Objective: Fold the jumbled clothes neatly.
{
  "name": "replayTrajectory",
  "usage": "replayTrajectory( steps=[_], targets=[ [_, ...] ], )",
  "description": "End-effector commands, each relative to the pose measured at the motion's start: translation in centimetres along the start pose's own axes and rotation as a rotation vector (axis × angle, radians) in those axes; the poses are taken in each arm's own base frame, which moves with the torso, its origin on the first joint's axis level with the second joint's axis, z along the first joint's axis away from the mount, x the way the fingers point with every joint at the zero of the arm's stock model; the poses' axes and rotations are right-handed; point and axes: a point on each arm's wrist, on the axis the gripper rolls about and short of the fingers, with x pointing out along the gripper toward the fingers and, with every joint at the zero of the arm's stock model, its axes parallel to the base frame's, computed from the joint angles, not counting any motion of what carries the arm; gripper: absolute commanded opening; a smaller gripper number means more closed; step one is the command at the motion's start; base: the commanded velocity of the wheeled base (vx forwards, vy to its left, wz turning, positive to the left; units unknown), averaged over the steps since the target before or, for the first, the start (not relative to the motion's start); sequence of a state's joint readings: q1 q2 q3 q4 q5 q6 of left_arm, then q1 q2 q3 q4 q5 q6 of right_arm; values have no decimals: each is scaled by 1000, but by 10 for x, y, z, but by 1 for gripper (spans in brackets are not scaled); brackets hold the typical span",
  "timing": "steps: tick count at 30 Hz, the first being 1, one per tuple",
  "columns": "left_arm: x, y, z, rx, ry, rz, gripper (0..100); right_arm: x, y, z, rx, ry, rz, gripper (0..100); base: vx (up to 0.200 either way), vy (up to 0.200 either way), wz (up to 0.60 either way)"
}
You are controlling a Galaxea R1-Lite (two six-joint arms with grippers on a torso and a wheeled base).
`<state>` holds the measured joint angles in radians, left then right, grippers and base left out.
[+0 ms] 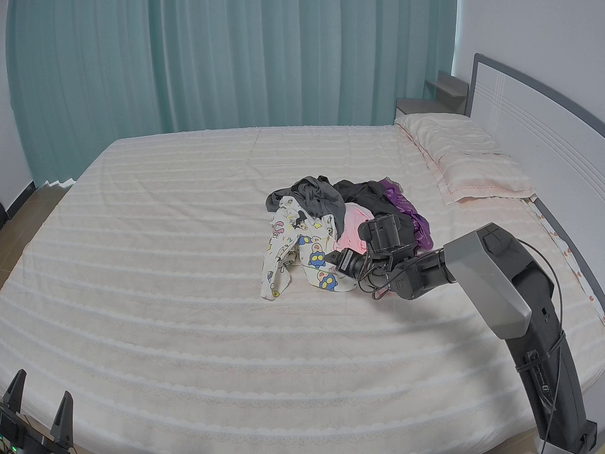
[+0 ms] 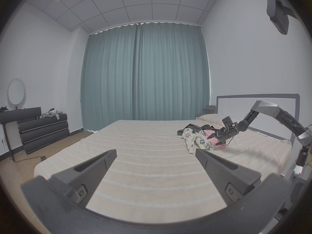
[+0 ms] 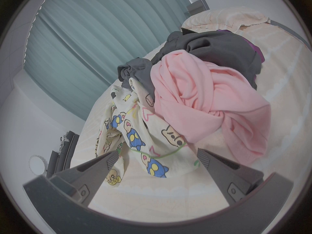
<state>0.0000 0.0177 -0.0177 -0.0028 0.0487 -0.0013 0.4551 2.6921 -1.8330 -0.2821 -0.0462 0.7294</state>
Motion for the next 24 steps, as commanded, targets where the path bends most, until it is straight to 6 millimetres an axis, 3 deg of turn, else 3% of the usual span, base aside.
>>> replayTrajectory(
  steps=[1, 9, 16, 17, 24],
  targets=[
    [0, 0, -5, 0, 0, 0, 100, 13, -8, 6, 0, -20, -27, 100, 0, 0, 0],
    [0, 0, -5, 0, 0, 0, 100, 25, -14, 1, -11, -13, -36, 100, 0, 0, 0],
    [0, 0, -5, 0, 0, 0, 100, 41, -36, -27, -24, 80, -114, 100, 0, 0, 0],
    [0, 0, -5, 0, 0, 0, 100, 42, -39, -30, -25, 88, -121, 0, 0, 0, 0],
    [0, 0, -5, 0, 0, 0, 100, 40, -33, -28, -20, 77, -106, 0, 0, 0, 0]
  ],
)
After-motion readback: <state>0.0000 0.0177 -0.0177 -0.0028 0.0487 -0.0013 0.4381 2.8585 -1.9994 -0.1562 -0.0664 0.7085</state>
